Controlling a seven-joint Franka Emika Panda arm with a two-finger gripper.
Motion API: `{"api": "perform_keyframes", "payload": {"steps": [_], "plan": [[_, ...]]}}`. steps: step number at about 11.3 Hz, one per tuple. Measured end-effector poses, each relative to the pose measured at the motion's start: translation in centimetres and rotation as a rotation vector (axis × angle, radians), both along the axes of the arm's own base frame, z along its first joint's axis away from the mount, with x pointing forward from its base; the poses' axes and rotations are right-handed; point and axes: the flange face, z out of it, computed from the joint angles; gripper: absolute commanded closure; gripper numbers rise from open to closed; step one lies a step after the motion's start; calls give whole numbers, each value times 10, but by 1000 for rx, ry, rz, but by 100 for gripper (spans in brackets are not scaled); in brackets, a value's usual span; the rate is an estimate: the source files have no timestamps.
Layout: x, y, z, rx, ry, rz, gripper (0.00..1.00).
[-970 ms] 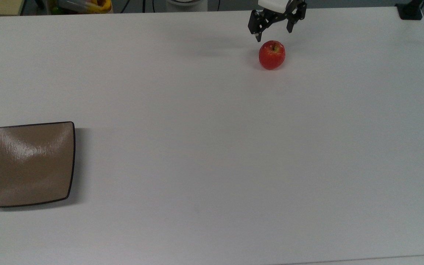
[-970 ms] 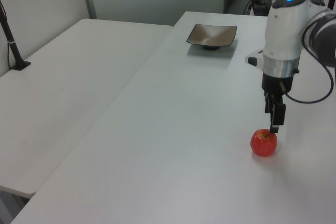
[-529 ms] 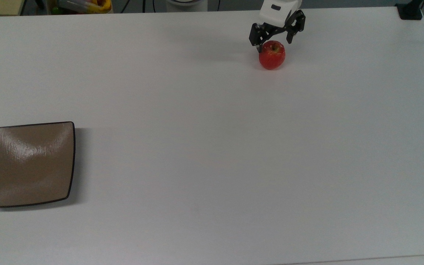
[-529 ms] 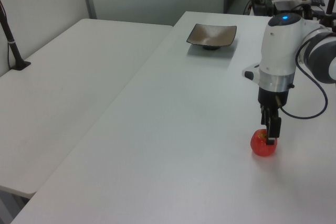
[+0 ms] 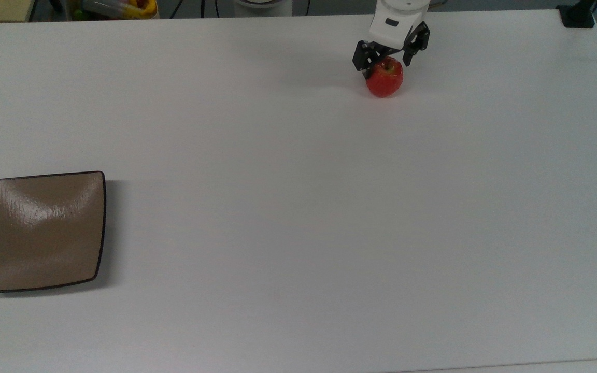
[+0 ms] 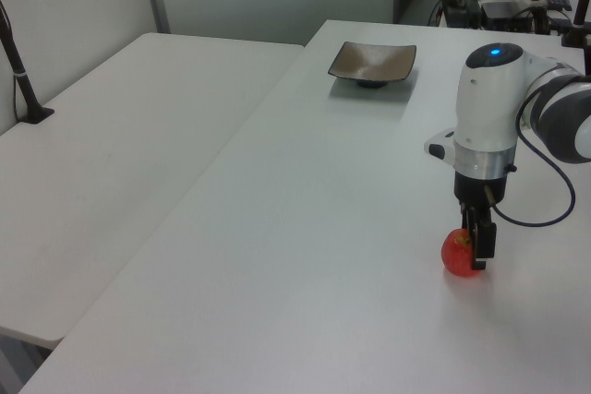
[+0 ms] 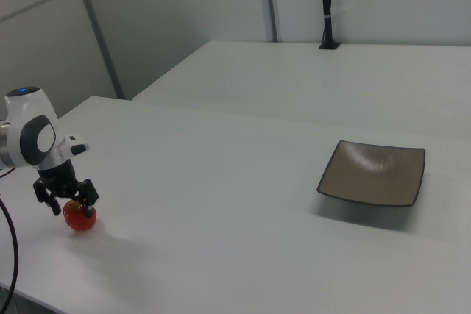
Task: Apples placed on a ceramic plate
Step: 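Close the gripper around the red apple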
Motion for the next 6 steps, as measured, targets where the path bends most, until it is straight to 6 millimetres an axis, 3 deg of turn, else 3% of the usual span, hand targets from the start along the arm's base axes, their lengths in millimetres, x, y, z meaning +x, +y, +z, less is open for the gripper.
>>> {"api": "perform_keyframes", "payload": {"steps": [3, 4, 6], "plan": [[0, 0, -16, -28, 15, 21, 2], [1, 1, -19, -38, 10, 32, 15], [3, 1, -22, -45, 8, 40, 57]]}}
